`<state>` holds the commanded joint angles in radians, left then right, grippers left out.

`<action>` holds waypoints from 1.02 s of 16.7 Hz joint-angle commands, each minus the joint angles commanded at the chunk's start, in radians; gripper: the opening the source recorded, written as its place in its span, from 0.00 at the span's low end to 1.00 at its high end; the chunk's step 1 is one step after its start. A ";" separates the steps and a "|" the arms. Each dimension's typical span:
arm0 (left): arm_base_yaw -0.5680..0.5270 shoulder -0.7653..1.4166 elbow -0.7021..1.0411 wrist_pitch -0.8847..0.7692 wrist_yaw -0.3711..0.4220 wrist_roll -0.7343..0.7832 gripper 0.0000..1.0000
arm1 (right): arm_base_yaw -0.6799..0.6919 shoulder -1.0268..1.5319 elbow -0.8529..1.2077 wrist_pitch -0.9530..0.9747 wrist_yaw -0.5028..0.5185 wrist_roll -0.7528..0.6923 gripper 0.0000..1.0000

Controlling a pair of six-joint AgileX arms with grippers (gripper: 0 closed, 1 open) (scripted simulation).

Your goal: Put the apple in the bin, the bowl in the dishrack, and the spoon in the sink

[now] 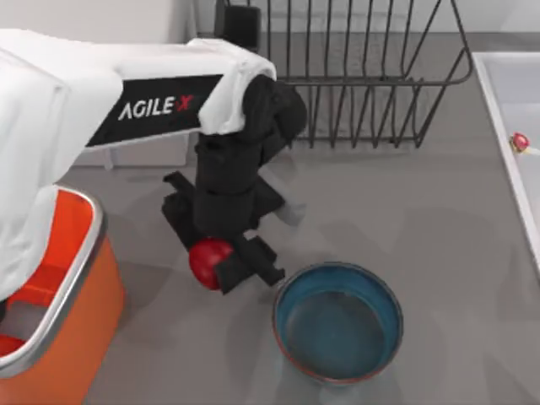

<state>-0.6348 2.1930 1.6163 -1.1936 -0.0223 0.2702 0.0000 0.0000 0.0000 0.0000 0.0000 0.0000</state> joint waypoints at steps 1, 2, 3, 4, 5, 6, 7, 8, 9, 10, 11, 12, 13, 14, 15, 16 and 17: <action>0.000 -0.011 0.031 -0.045 0.000 -0.001 0.00 | 0.000 0.000 0.000 0.000 0.000 0.000 1.00; 0.001 -0.022 0.063 -0.099 0.000 -0.003 0.00 | 0.000 0.000 0.000 0.000 0.000 0.000 1.00; 0.002 -0.035 0.096 -0.154 0.001 -0.004 0.00 | 0.000 0.000 0.000 0.000 0.000 0.000 1.00; 0.002 -0.048 0.128 -0.200 0.001 -0.005 0.00 | 0.000 0.000 0.000 0.000 0.000 0.000 1.00; 0.003 -0.060 0.155 -0.234 0.001 -0.006 0.00 | 0.000 0.000 0.000 0.000 0.000 0.000 1.00; 0.003 -0.071 0.175 -0.259 0.001 -0.007 0.00 | 0.000 0.000 0.000 0.000 0.000 0.000 1.00; 0.004 -0.078 0.187 -0.272 0.001 -0.007 0.00 | 0.000 0.000 0.000 0.000 0.000 0.000 1.00; 0.004 -0.080 0.189 -0.276 0.001 -0.007 0.00 | 0.000 0.000 0.000 0.000 0.000 0.000 1.00; 0.004 -0.080 0.189 -0.276 0.001 -0.007 0.00 | 0.000 0.000 0.000 0.000 0.000 0.000 1.00; 0.004 -0.080 0.189 -0.276 0.001 -0.007 0.00 | 0.000 0.000 0.000 0.000 0.000 0.000 1.00; 0.004 -0.076 0.187 -0.273 0.001 -0.005 0.00 | 0.000 0.000 0.000 0.000 0.000 0.000 1.00; 0.004 -0.076 0.187 -0.273 0.001 -0.005 0.00 | 0.000 0.000 0.000 0.000 0.000 0.000 1.00; 0.006 -0.080 0.183 -0.273 0.001 -0.014 0.00 | 0.000 0.000 0.000 0.000 0.000 0.000 1.00; 0.011 -0.085 0.179 -0.273 0.002 -0.032 0.00 | 0.000 0.000 0.000 0.000 0.000 0.000 1.00; 0.017 -0.091 0.175 -0.275 0.003 -0.060 0.00 | 0.000 0.000 0.000 0.000 0.000 0.000 1.00; 0.027 -0.100 0.170 -0.277 0.004 -0.097 0.00 | 0.000 0.000 0.000 0.000 0.000 0.000 1.00; 0.039 -0.112 0.162 -0.279 0.005 -0.143 0.00 | 0.000 0.000 0.000 0.000 0.000 0.000 1.00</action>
<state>-0.5953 2.0811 1.7781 -1.4721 -0.0172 0.1273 0.0000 0.0000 0.0000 0.0000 0.0000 0.0000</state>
